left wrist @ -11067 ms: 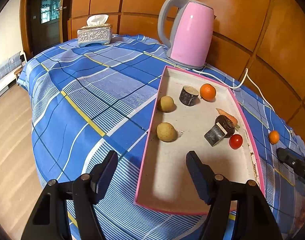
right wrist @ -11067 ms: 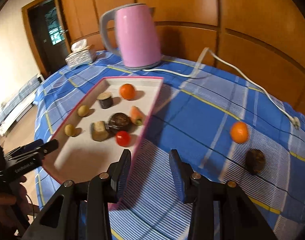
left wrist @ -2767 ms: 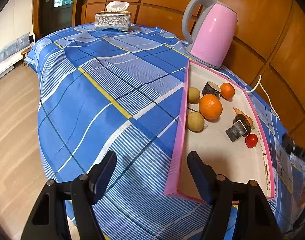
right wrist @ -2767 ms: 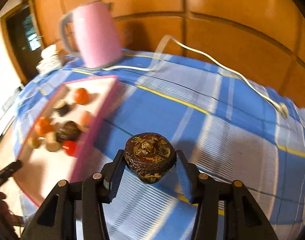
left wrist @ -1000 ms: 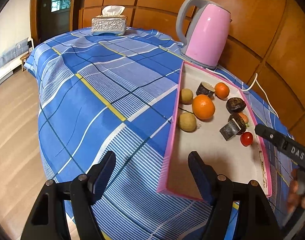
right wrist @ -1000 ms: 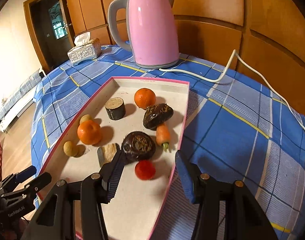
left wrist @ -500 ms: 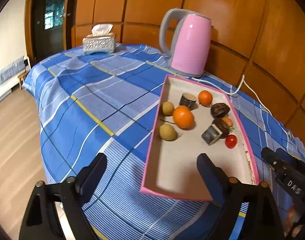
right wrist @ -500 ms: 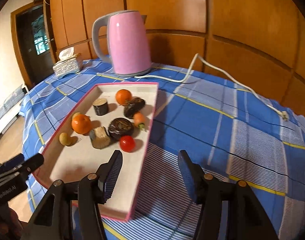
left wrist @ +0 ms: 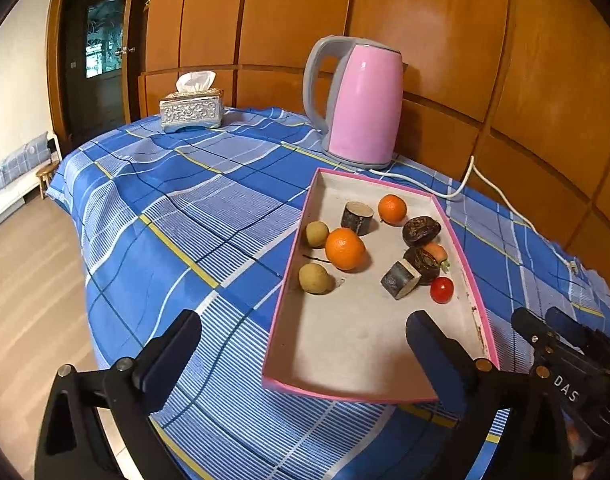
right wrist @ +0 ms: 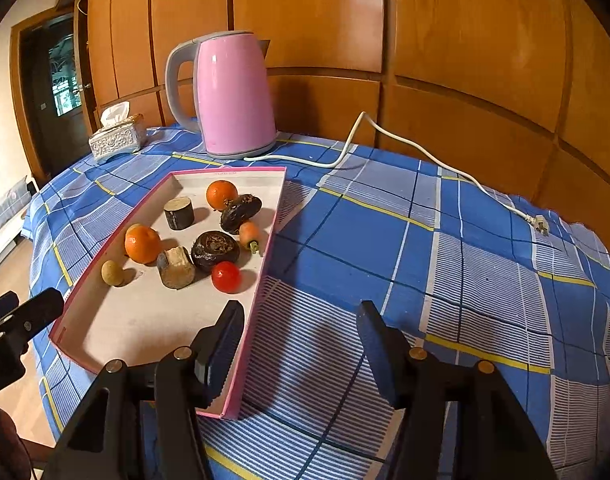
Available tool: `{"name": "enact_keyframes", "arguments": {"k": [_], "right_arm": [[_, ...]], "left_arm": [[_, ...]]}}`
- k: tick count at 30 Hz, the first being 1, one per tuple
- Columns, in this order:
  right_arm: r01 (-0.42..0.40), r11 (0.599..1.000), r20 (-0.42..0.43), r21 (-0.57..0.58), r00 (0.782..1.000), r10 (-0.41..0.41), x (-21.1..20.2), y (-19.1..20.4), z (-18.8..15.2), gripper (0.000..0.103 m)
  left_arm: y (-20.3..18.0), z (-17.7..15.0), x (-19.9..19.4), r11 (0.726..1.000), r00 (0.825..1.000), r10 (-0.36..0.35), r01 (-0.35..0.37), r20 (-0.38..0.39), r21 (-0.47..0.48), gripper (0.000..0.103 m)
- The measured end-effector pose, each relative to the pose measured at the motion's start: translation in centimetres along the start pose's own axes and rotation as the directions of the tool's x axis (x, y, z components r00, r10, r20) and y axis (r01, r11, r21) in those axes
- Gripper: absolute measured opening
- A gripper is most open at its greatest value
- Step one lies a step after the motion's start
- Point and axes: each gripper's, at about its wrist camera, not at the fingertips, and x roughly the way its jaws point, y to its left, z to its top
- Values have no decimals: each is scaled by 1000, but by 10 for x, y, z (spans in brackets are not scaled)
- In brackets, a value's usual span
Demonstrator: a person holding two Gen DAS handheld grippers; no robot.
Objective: Organize fruits
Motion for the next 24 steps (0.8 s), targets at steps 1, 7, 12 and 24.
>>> {"name": "enact_keyframes", "arguments": {"k": [1,7,12,24], "right_arm": [[0,1000,1,-1,1000,0,0,0,0,59],[1,1000,2,1,1000,-1,-1,1,0,59],[2,1000,3,0,1000,-2,-1,1,0,59],[2,1000,-5,-7,1000,-2,0,2,1,59]], "left_arm": [[0,0,0,1000,1000,5,-5,1,1,103],[-1,-1,2,999,999,41,-41,-2,4,103],[3,-1,3,999,999,39,-39,-7,-15,103],[4,-1,7,999,999,24,-25,-29,-33,103]]}}
